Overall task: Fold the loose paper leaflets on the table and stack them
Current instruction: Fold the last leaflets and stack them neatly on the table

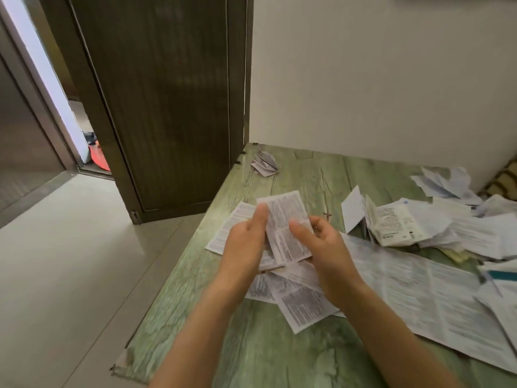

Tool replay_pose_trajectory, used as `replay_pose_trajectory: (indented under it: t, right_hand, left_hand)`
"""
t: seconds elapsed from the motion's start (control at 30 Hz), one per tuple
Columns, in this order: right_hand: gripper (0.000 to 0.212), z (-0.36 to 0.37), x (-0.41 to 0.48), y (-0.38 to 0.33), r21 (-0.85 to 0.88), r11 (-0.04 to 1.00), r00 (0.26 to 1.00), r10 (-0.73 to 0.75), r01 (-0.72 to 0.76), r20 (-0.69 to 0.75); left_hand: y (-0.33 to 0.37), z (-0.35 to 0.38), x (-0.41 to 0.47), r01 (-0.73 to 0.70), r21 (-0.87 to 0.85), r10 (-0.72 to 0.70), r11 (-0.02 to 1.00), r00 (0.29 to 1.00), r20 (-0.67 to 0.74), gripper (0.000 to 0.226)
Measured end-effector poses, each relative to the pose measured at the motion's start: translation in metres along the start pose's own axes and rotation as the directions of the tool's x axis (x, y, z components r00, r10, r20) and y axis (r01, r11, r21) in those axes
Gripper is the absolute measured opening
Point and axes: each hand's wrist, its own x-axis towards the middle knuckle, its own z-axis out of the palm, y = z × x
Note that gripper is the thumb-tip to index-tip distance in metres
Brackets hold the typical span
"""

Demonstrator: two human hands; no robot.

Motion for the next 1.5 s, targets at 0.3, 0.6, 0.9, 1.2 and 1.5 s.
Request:
replay_pose_trajectory:
  t: [0.3, 0.6, 0.9, 1.2, 1.5]
  right_hand:
    - [0.026, -0.003, -0.001, -0.002, 0.035, 0.999, 0.999, -0.012, 0.011, 0.052]
    - [0.02, -0.01, 0.0, -0.003, -0.09, 0.991, 0.991, -0.086, 0.095, 0.103]
    - [0.019, -0.013, 0.001, -0.01, -0.102, 0.995, 0.957, 0.023, 0.007, 0.289]
    - [0.018, -0.013, 0.002, -0.005, -0.15, 0.984, 0.967, -0.055, 0.095, 0.247]
    - [0.011, -0.011, 0.001, -0.004, -0.127, 0.985, 0.971, -0.085, 0.115, 0.222]
  left_hand:
    - [-0.012, -0.005, 0.001, -0.047, 0.145, 0.05, 0.988, 0.999, -0.02, 0.016]
    - [-0.011, -0.012, -0.002, -0.055, 0.118, 0.054, 0.992, 0.999, 0.011, 0.018]
    - [-0.008, -0.02, -0.002, 0.056, -0.032, -0.056, 0.998, 0.998, 0.008, 0.021]
    - [-0.008, -0.022, -0.006, 0.034, 0.016, -0.035, 0.999, 0.998, 0.046, 0.016]
    - [-0.006, -0.022, -0.008, 0.011, -0.061, -0.008, 0.998, 0.998, 0.058, 0.009]
